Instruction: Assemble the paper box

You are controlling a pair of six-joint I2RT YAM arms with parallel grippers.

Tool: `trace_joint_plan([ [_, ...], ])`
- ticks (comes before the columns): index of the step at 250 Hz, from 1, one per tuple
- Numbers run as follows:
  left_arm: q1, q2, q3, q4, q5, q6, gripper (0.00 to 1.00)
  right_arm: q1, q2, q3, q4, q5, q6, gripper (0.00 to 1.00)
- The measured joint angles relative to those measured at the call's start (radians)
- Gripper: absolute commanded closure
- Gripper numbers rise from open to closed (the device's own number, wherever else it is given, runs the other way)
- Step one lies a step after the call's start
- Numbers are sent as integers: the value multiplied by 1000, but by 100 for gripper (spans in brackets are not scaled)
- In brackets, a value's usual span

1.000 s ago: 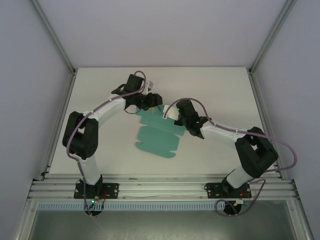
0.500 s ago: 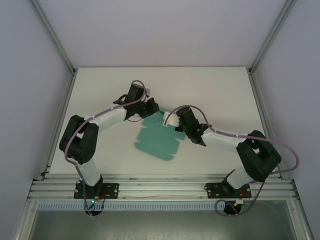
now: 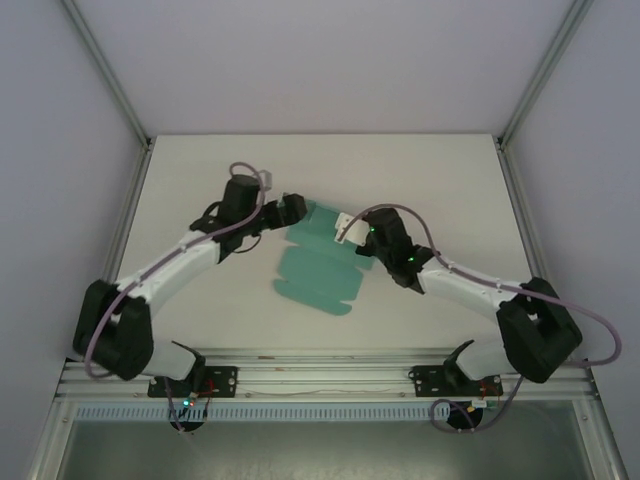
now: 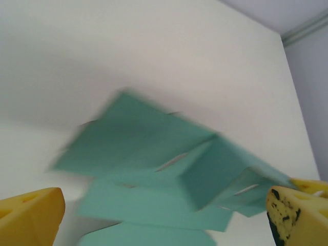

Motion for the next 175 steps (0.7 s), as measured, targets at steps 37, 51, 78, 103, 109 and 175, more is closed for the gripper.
trace_joint_plan([
  [37,135,-43,-147,18,-25,53,0,-58,-64,0,-26,-88,47,100],
  [51,162,-25,-192,27,-23,67,0,-66,-73,1,-40,-121,62,100],
  [78,166,29,-233,72,12,88,0,-71,-73,2,-76,-169,85,100],
  [103,166,77,-234,156,39,97,0,-77,-72,3,-96,-207,107,100],
  [109,166,90,-233,179,42,102,0,-79,-72,3,-98,-217,113,100],
  [175,167,199,-222,366,157,145,4,-161,-48,52,-166,-346,173,100],
])
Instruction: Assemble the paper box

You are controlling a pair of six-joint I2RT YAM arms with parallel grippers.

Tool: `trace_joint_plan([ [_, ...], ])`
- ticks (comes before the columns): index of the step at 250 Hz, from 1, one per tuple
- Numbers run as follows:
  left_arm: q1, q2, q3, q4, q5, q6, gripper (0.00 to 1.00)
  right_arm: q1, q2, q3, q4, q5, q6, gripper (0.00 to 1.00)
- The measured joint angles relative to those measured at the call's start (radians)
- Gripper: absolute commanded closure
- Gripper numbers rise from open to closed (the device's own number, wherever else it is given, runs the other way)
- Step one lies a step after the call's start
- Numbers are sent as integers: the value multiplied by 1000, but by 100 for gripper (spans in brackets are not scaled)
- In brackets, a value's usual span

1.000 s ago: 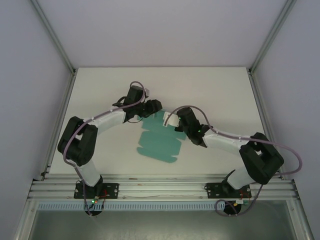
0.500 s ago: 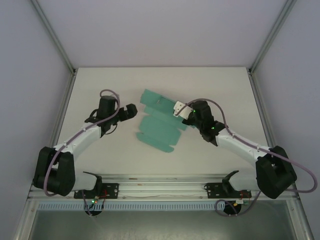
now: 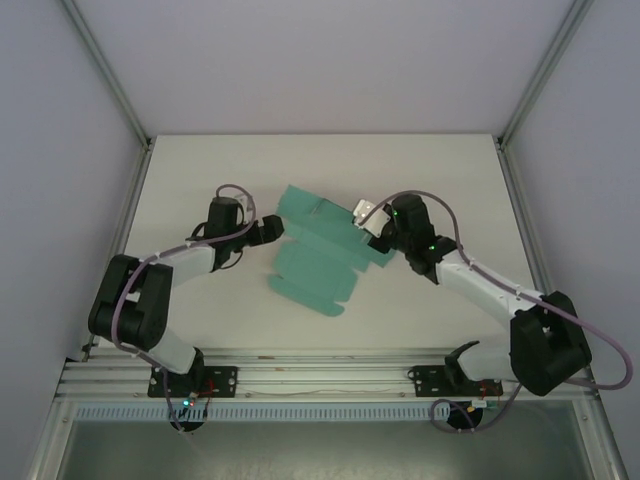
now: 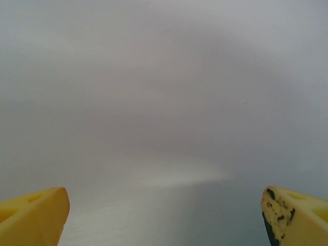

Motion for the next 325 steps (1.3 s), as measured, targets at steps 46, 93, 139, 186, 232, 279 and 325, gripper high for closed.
trace_joint_plan([
  [46,2,13,-8,125,140,31,7,-56,40,21,-20,-55,37,100],
  [93,-5,58,-8,191,251,47,12,-68,85,51,-39,-104,72,100],
  [139,-35,95,-9,263,320,43,16,-69,98,64,-37,-122,113,100],
  [186,-48,139,3,269,324,36,15,-69,119,85,-79,-185,128,100],
  [232,-45,20,-39,225,191,33,15,-63,123,104,-106,-202,128,100],
  [279,-39,-5,-29,227,194,58,25,-65,123,104,-109,-262,129,100],
  [325,-39,64,-22,230,258,69,34,-65,123,104,-117,-270,125,100],
])
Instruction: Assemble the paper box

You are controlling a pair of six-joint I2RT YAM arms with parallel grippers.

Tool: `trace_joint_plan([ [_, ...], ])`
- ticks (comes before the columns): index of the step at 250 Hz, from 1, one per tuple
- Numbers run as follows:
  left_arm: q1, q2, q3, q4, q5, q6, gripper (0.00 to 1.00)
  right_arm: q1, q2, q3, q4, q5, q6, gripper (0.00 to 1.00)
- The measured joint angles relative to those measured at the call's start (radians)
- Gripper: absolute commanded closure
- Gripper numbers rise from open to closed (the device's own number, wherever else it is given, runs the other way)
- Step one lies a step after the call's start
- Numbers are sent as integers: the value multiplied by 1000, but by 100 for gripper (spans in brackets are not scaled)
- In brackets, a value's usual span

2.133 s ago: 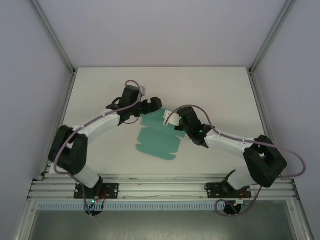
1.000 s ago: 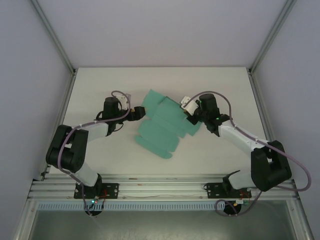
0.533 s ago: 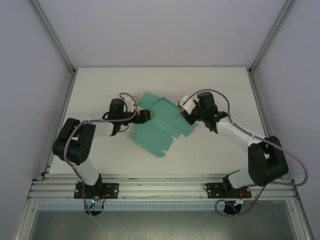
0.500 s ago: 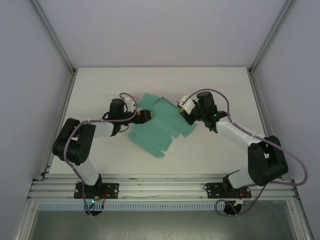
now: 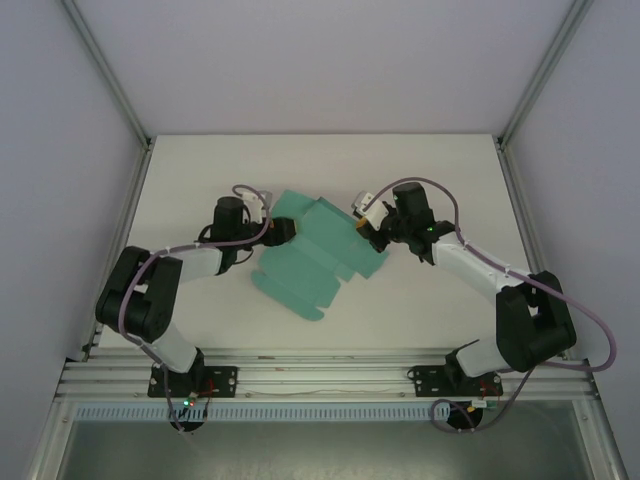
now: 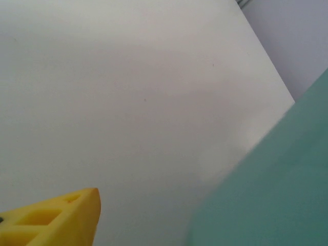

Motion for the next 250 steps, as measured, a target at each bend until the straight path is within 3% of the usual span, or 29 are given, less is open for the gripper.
trace_joint_plan([
  [94,-9,97,15,76,107,-24,54,-2,0,0,-9,-22,3,100],
  [126,-33,101,15,102,119,-35,63,-8,0,0,-4,-18,16,100],
  [155,-40,119,16,131,118,-57,80,-18,3,0,8,-8,31,100],
  [186,-42,130,16,162,119,-85,85,-20,5,0,12,5,41,100],
  [202,-42,130,16,170,119,-86,83,-20,5,0,17,13,41,100],
  [215,-42,130,16,169,119,-84,64,-20,5,0,17,17,41,100],
  [230,-46,129,16,160,116,-81,58,-19,4,0,17,15,39,100],
  [250,-55,109,16,126,103,-61,40,-17,4,0,16,15,26,100],
])
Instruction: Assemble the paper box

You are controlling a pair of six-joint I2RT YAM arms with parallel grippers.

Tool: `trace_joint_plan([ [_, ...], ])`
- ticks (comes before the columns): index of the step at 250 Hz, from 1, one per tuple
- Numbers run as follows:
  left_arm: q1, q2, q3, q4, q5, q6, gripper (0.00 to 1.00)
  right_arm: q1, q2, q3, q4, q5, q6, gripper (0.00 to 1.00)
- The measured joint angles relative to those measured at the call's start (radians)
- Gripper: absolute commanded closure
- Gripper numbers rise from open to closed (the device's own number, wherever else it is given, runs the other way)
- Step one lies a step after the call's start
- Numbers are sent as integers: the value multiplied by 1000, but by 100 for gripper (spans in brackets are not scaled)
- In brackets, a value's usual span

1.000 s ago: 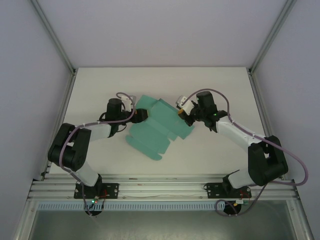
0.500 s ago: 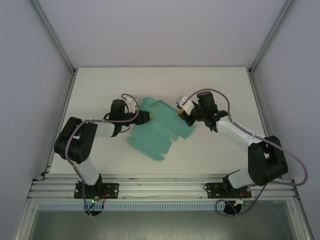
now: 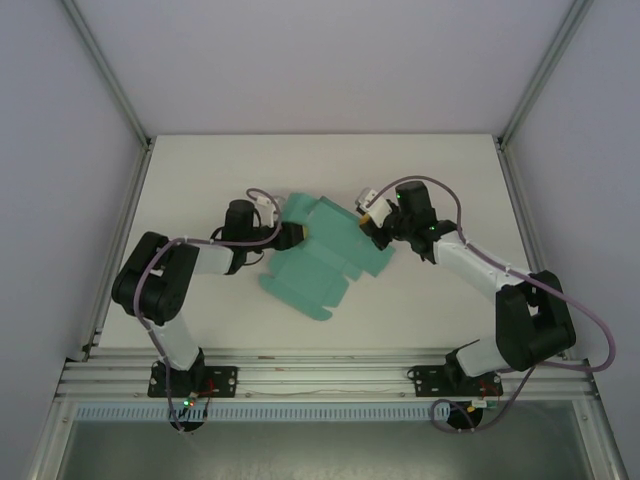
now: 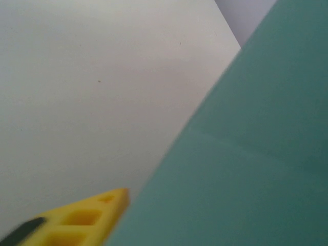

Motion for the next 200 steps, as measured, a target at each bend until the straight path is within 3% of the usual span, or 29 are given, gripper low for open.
trace_joint_plan([
  [12,-7,-25,0,-33,-18,11,24,2,0,0,0,2,-19,100],
  [22,-12,-55,0,-65,-41,24,2,5,0,1,0,9,-32,100],
  [26,-12,-73,0,-83,-57,39,0,6,0,2,-2,15,-39,100],
  [63,-18,-221,0,-228,-209,84,0,34,-4,31,-8,119,-147,100],
  [117,29,-389,0,-383,-419,87,0,190,14,29,60,434,-502,100],
  [157,61,-403,6,-453,-523,65,0,236,70,-22,259,570,-711,100],
  [200,90,-365,34,-487,-557,27,0,238,85,-72,441,618,-813,100],
])
